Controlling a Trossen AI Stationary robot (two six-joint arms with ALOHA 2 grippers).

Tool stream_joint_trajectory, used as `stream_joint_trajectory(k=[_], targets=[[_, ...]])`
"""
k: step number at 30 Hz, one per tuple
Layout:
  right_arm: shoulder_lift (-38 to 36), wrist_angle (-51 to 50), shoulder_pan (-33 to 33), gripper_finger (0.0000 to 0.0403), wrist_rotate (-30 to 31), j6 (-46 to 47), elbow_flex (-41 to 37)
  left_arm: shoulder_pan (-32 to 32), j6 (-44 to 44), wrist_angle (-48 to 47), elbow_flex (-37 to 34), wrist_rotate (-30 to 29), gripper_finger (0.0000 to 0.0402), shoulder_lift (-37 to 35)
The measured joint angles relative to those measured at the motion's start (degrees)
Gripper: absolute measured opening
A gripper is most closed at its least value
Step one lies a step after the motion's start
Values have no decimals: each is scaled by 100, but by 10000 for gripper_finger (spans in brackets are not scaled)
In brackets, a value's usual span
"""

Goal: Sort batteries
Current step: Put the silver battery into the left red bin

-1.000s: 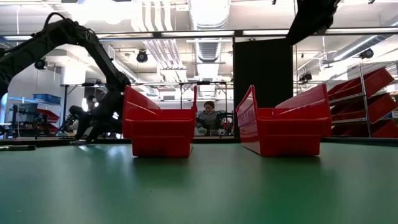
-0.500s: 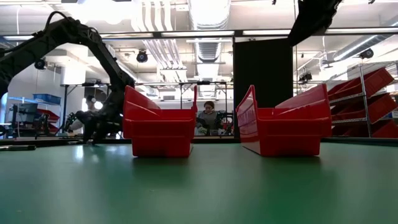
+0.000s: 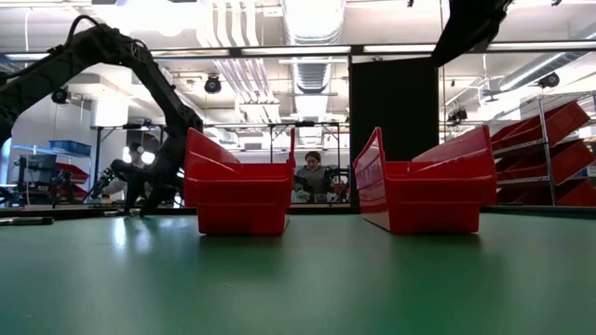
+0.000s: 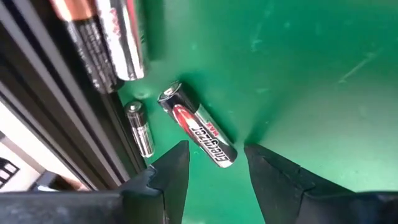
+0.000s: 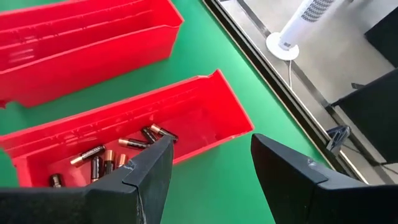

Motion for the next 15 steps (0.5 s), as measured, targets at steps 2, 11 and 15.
stream_joint_trajectory(k=[2,11,15], targets=[[-53,2,0,210,-102,4,0,25,-143,-43,0,-27,149,-28],[-242,1,0,210,-142,136,-3,257,-895,533,-17,377,174,-431],[-243,-4,0,210,-142,148,-50,304,-1312,538,-17,332,183,-545]])
